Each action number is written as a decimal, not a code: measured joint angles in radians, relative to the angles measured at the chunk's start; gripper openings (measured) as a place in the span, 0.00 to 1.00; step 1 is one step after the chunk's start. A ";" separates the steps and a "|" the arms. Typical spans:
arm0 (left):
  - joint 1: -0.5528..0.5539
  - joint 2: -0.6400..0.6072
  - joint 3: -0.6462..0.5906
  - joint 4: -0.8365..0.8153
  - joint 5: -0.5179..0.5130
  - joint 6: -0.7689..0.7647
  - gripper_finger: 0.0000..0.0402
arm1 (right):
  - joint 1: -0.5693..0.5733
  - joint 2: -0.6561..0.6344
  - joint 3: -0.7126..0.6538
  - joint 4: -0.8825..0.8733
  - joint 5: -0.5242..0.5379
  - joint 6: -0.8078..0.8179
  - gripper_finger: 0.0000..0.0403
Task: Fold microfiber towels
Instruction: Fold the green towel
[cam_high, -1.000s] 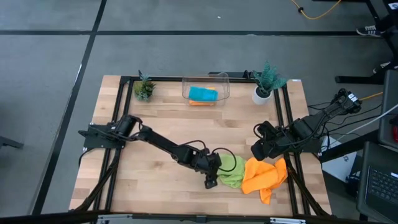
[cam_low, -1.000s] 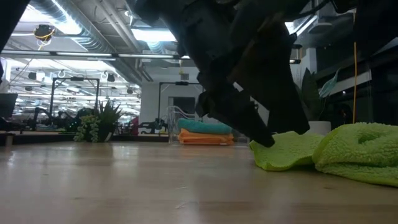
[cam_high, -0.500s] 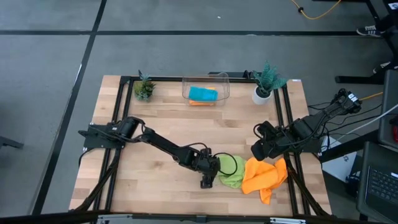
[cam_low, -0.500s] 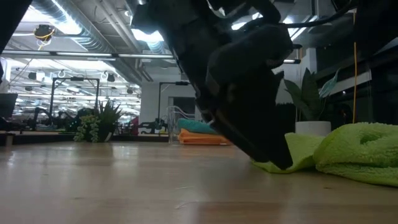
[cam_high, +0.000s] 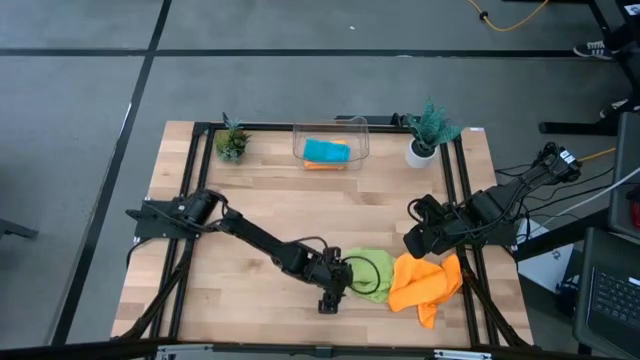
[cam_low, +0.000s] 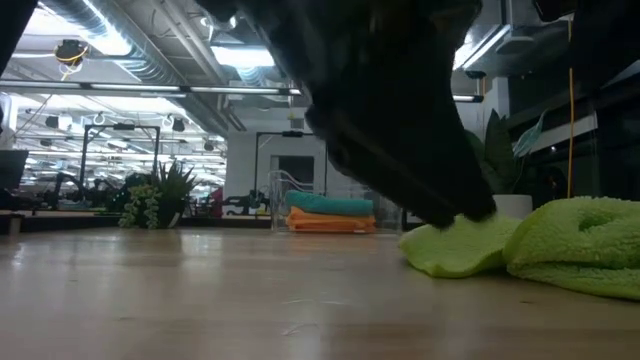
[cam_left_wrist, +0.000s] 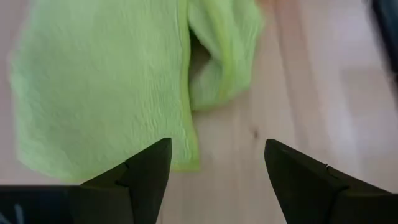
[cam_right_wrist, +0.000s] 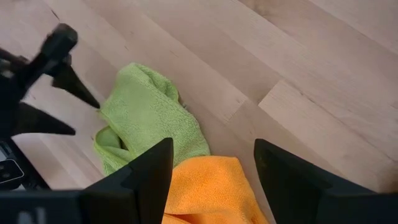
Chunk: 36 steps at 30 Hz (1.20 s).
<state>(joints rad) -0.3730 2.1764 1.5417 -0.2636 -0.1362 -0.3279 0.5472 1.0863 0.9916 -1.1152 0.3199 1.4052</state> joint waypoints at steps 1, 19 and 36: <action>-0.005 0.011 0.000 -0.005 -0.010 0.001 0.63 | 0.000 0.000 0.000 0.000 0.000 0.000 0.56; 0.012 0.080 0.005 -0.002 -0.088 0.023 0.31 | 0.000 0.000 0.000 0.007 -0.001 0.000 0.56; 0.005 -0.126 -0.005 -0.224 -0.145 0.018 0.00 | 0.000 0.000 0.000 0.008 0.000 0.000 0.56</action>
<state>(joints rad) -0.3676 2.0499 1.5367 -0.4873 -0.2808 -0.3104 0.5472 1.0863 0.9916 -1.1070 0.3202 1.4055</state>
